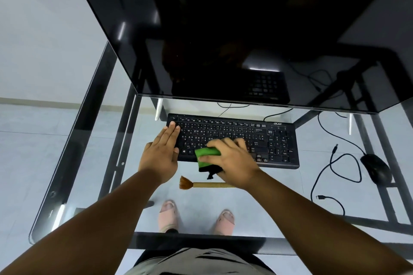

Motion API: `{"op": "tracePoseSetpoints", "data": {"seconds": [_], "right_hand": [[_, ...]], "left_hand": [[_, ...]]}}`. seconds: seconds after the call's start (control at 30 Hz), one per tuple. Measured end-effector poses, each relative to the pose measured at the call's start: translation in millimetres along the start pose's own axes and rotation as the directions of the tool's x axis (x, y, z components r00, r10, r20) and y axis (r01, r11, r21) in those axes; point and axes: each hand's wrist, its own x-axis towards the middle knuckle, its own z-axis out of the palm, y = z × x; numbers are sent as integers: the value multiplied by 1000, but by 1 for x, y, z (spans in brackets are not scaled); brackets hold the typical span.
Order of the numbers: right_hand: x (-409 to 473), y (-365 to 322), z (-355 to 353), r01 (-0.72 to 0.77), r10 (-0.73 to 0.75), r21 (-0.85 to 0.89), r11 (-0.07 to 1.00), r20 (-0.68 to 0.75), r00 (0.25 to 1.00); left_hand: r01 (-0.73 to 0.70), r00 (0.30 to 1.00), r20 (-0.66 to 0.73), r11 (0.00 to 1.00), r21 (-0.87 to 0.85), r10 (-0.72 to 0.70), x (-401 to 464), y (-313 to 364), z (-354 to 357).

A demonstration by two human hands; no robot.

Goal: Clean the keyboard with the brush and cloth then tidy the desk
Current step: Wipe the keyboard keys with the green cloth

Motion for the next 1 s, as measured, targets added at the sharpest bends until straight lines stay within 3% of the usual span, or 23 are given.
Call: {"op": "tracePoseSetpoints", "data": {"seconds": [0.3,0.5,0.6,0.7,0.77,0.8,0.87,1.0], "right_hand": [[-56,45,-4,-203,203,-3,979,-78,976],[-106,78,-3,-425,423,25,905,-151,893],[-116,83,0,-530,567,212,821,-204,798],[-115,80,-1,-591,753,485,645,-270,601],[-102,77,-3,-622,819,546,562,-256,514],[-93,78,-4,-649,816,506,568,-245,524],[-76,76,-6,-674,765,377,635,-192,614],[-65,75,-7,-452,491,288,844,-74,868]], "left_hand": [[100,993,-70,995,19,-98,1,22,4],[196,967,-162,980,-20,-197,5,42,11],[181,967,-178,983,-36,-184,8,52,11],[53,992,-118,999,-11,-54,14,66,9],[-33,999,-16,999,37,34,19,76,8],[-65,997,38,996,69,62,21,81,8],[-95,991,103,988,120,83,27,88,8],[-70,992,114,982,178,50,37,94,7]]}}
